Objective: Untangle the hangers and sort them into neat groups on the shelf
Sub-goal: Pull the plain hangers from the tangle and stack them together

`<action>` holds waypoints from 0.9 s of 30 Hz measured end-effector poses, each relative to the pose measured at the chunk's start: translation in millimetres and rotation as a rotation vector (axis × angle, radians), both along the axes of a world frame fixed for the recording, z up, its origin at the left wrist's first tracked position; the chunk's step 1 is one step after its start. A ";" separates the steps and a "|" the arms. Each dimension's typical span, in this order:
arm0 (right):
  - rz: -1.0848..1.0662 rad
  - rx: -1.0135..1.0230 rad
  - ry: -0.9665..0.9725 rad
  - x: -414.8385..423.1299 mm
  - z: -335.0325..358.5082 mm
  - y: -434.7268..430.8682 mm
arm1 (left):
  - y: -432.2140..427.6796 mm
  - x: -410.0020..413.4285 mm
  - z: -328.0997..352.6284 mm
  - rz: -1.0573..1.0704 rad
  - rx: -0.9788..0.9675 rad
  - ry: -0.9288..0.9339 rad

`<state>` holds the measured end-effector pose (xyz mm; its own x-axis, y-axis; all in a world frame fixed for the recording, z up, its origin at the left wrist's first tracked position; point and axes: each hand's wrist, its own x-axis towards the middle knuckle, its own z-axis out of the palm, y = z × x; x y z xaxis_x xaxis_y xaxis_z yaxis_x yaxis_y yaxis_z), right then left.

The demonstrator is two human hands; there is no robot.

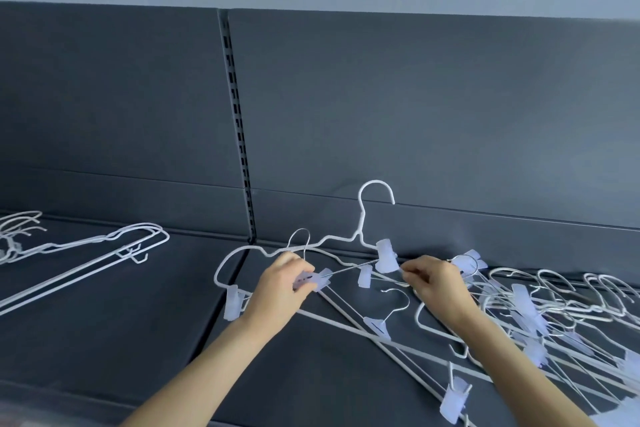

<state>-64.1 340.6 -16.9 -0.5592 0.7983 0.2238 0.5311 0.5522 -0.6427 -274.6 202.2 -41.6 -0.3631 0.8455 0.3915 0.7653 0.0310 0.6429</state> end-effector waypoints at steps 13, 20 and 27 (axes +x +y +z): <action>-0.042 0.058 0.084 13.7 19.8 11.4 | -1.4 5.9 -1.5 -0.262 -0.254 0.186; 0.113 0.044 0.093 13.7 20.1 -6.6 | 31.1 19.1 8.0 -0.172 -0.152 0.184; 0.056 0.010 0.082 10.6 7.8 -8.1 | 39.3 17.2 -8.2 -0.067 -0.453 -0.014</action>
<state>-53.5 332.5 -9.1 -0.5828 0.7635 0.2784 0.4449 0.5864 -0.6769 -257.3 241.5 -49.8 -0.3041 0.9522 -0.0278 0.7666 0.2619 0.5863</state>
